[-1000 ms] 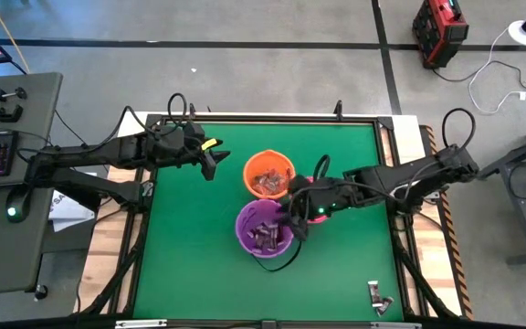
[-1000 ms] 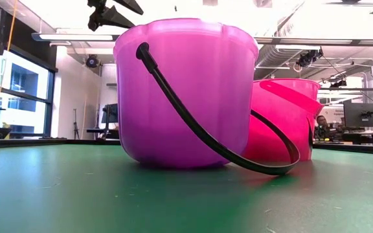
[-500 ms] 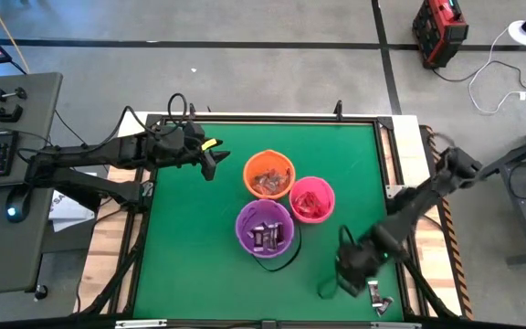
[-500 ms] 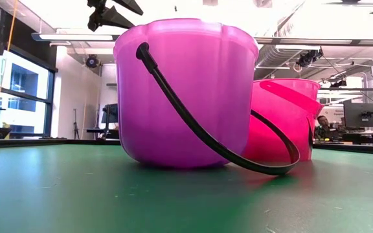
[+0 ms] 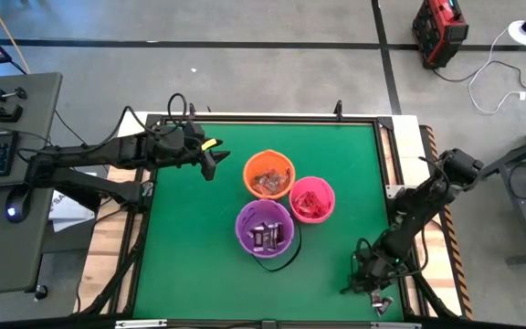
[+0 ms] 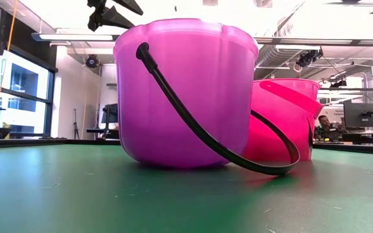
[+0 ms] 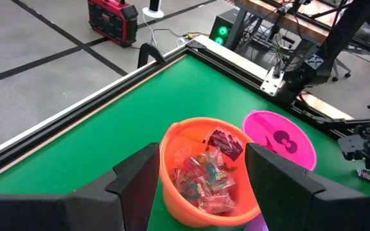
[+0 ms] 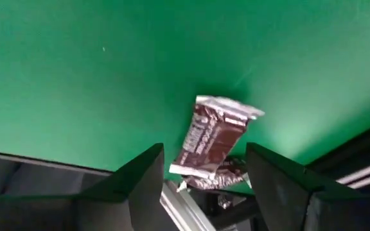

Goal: Sort candy by brand, put in halloween buckets
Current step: Put the brown chocolate bar into the purple bucket

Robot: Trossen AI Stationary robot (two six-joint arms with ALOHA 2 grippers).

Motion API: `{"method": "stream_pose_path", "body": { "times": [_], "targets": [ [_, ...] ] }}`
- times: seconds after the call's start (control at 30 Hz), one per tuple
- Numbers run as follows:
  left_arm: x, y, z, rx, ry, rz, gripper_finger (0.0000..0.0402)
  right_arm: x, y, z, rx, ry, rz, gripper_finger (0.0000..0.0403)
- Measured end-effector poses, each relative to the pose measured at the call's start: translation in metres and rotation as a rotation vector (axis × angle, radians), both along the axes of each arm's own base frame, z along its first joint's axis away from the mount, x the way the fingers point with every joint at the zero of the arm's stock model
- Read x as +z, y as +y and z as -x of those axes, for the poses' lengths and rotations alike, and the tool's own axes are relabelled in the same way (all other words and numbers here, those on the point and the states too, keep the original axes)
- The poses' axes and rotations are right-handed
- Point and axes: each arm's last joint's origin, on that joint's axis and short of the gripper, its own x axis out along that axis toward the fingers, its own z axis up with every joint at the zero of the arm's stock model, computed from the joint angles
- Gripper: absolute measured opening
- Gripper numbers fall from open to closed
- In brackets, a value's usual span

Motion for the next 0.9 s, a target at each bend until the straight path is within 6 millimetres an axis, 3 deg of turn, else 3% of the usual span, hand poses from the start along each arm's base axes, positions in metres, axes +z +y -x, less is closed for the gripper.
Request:
{"method": "stream_pose_path", "body": {
  "times": [0.33,0.43,0.57,0.63,0.7,0.83,0.9],
  "targets": [
    [0.000,0.000,0.000,0.001,0.000,0.002,0.0220,-0.013,-0.001,-0.001,-0.004,0.032,0.080,0.0197],
    [0.000,0.000,0.000,0.001,0.000,0.002,0.0220,-0.015,0.001,-0.002,0.022,0.016,0.075,0.0158],
    [0.000,0.000,0.000,0.001,0.001,0.002,0.0220,-0.007,0.004,-0.005,0.078,-0.026,0.081,0.0061],
    [0.000,0.000,0.000,0.001,0.001,0.002,0.0220,0.003,0.006,-0.009,0.099,-0.076,0.111,0.0018],
    [0.000,0.000,0.000,0.001,0.001,0.002,0.0220,0.023,0.008,-0.016,0.108,-0.129,0.125,0.0016],
    [0.000,0.000,0.000,0.001,0.001,0.002,0.0220,0.076,0.002,-0.032,0.164,-0.274,0.192,0.0011],
    [0.000,0.000,0.000,0.001,-0.003,0.002,0.0220,0.110,-0.004,-0.043,0.225,-0.470,0.259,0.0005]
  ]
}}
